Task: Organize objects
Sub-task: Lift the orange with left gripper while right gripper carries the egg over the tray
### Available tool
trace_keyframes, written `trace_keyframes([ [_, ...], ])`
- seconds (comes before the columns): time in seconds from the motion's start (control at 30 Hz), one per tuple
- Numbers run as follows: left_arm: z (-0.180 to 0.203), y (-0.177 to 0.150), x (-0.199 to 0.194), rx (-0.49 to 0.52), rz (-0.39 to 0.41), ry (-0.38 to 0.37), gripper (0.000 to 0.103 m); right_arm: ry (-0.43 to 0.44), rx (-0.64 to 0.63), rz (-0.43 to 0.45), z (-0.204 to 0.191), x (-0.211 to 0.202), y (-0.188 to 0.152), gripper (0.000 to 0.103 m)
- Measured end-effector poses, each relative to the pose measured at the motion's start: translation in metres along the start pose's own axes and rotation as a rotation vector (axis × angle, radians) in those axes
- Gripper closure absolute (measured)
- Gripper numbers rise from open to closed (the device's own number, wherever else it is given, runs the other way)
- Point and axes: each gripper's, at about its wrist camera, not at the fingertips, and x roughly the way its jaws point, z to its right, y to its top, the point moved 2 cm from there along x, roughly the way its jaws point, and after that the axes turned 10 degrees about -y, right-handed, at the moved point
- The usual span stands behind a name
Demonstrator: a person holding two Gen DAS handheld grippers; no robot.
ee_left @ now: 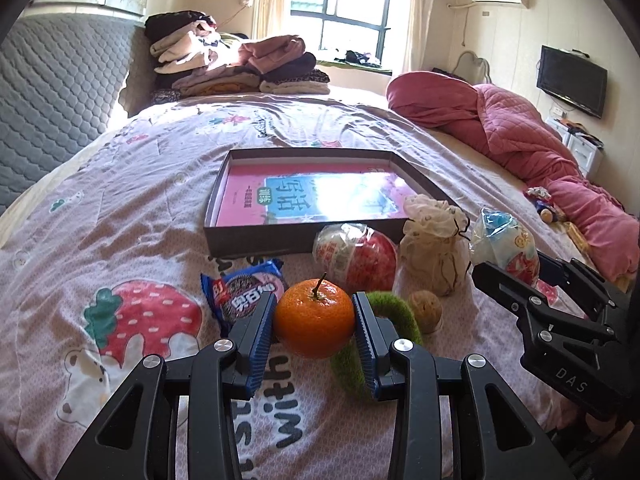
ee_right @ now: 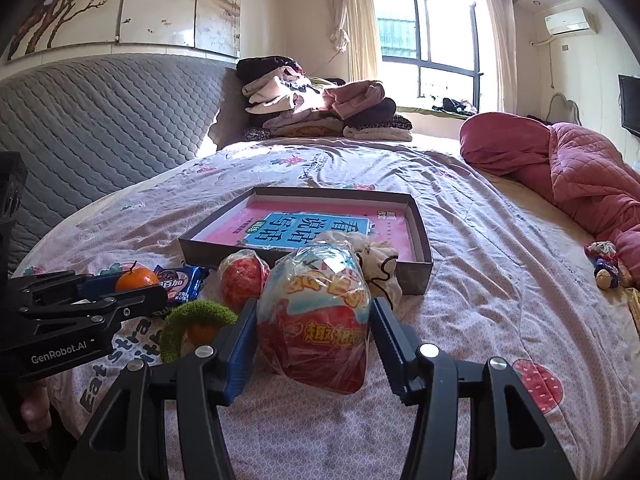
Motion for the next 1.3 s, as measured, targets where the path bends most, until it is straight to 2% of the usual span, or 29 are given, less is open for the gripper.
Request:
trace_keyframes([
  [0.57, 0.004, 0.041, 0.022, 0.047, 0.028, -0.001, 0.064, -0.024, -0.008, 0.045, 0.007, 0.015, 0.023, 0.048],
  [0.9, -0.007, 0.058, 0.034, 0.035, 0.026, 0.008, 0.064, -0.016, -0.02, 0.077, 0.005, 0.025, 0.04, 0.048],
  [1.3, -0.017, 0.088, 0.043, 0.034, 0.063, 0.012, 0.064, -0.011, -0.034, 0.09, 0.005, 0.04, 0.057, 0.048],
])
